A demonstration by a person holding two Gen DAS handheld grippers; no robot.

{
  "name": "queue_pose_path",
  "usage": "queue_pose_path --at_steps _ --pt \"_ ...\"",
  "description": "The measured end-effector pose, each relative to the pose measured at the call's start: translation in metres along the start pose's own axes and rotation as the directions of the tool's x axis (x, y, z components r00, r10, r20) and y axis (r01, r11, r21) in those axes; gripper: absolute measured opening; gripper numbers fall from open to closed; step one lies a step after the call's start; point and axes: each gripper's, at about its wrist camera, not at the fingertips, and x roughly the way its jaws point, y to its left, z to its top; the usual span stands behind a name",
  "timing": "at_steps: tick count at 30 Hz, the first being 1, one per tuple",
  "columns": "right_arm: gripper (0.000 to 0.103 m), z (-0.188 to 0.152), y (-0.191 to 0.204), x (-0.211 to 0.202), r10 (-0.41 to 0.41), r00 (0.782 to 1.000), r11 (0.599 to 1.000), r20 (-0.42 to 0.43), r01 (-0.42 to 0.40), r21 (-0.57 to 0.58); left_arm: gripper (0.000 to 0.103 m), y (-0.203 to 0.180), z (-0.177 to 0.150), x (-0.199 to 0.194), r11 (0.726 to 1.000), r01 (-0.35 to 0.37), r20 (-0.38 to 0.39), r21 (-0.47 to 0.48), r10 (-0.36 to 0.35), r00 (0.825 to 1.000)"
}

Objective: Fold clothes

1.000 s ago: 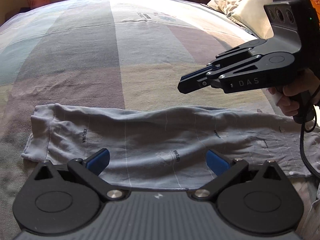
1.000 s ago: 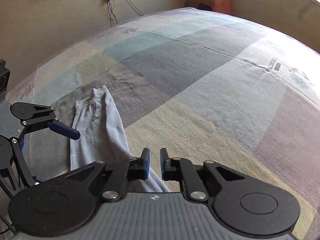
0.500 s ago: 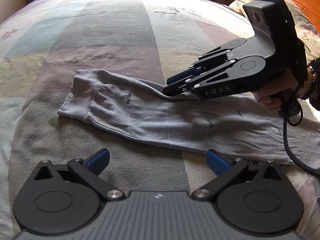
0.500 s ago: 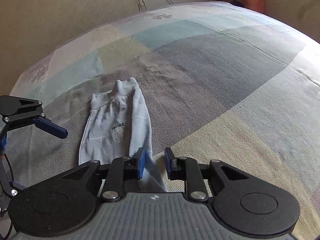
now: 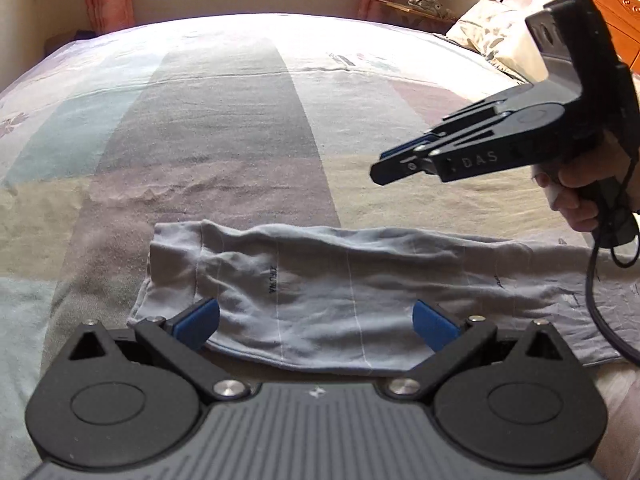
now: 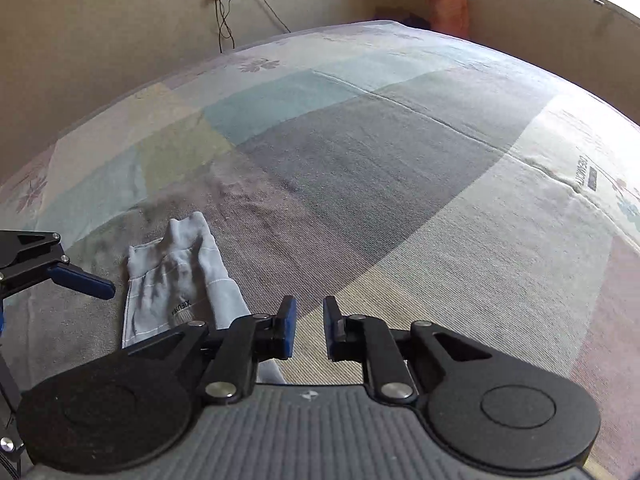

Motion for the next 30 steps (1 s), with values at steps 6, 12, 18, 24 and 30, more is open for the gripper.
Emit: queue_pose_path --at_steps 6,12,18,24,30 --pt "0.021 -0.051 -0.014 -0.052 -0.055 0.997 0.98 -0.048 0.063 0.191 0.102 0.003 0.001 0.038 0.994 -0.016 -0.064 0.106 0.022 0.998" --pt "0.039 -0.114 0.028 -0.079 -0.019 0.987 0.972 -0.163 0.056 0.227 0.102 0.009 -0.013 0.024 0.991 0.017 -0.139 0.135 0.002 0.99" --pt "0.065 -0.143 0.068 -0.079 0.097 0.977 0.953 -0.19 -0.036 0.3 0.102 0.003 0.001 0.022 0.983 -0.023 -0.244 0.181 0.068 0.967" --pt "0.058 -0.151 0.041 -0.113 0.065 0.986 0.942 -0.155 -0.009 0.337 0.101 -0.026 0.023 0.007 0.989 -0.074 -0.217 0.128 0.101 0.971" --pt "0.011 -0.178 -0.024 -0.172 -0.179 0.97 0.91 -0.162 0.226 0.347 0.101 -0.126 0.04 0.019 0.969 0.115 -0.173 0.218 -0.078 0.982"
